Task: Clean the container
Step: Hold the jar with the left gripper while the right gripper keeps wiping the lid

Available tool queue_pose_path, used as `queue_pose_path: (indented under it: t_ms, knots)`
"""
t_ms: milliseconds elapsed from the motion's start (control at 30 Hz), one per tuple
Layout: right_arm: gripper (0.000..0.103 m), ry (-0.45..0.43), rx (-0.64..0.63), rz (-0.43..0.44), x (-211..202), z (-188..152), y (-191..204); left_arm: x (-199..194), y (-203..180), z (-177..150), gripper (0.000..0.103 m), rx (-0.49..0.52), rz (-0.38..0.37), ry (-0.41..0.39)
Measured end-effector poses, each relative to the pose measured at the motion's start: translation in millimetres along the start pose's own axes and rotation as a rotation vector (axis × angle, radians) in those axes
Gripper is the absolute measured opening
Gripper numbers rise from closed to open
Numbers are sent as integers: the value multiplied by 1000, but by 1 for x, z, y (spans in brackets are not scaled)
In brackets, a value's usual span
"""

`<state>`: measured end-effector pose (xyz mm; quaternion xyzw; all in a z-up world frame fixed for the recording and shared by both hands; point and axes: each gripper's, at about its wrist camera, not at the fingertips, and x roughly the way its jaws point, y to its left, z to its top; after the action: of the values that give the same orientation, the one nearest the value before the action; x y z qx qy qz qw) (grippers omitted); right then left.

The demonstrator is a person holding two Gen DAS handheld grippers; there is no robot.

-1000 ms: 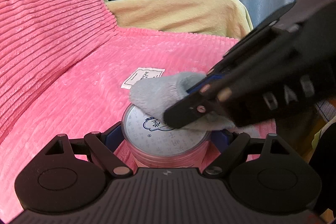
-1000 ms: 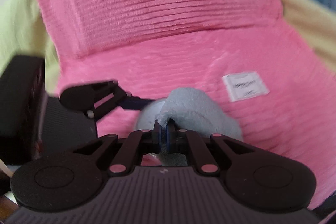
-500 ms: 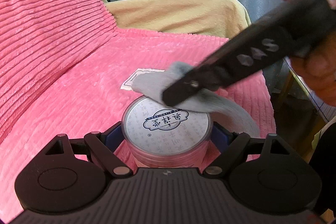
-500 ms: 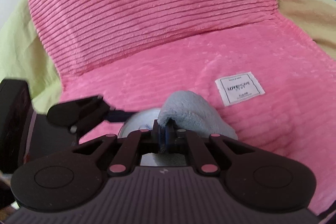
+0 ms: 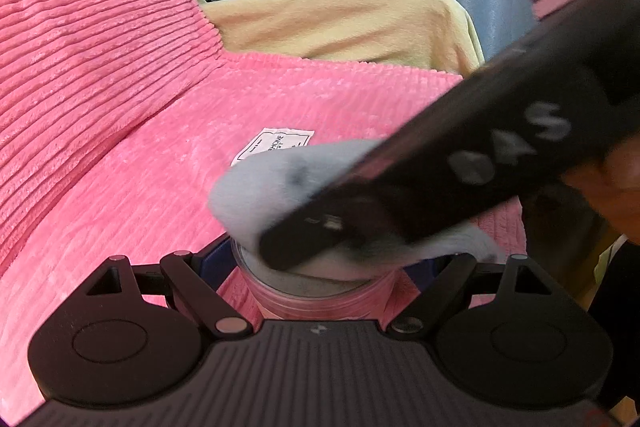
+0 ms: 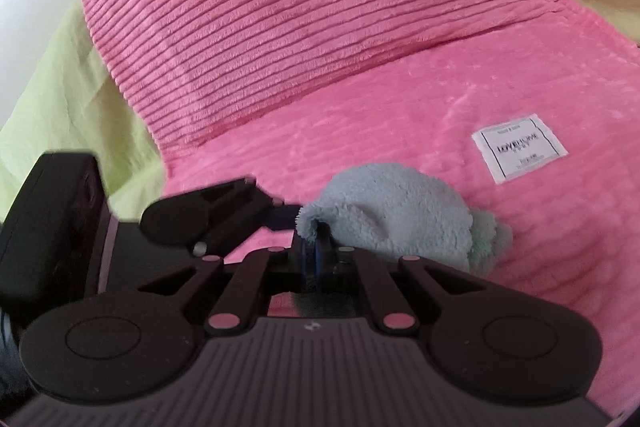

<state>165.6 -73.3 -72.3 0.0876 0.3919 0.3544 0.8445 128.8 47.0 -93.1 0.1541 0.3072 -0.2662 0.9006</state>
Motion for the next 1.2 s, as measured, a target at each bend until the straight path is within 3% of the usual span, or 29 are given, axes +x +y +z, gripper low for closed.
queue_pose_path:
  t_ms: [267, 933, 1200]
  knots:
    - [1, -8, -48, -78, -10, 1, -4, 1, -9, 4, 86, -7, 11, 6]
    - [2, 38, -132, -104, -10, -2, 17, 2, -7, 7, 86, -6, 13, 20]
    - [2, 29, -128, -151, -14, 6, 4, 2, -9, 11, 86, -13, 13, 22]
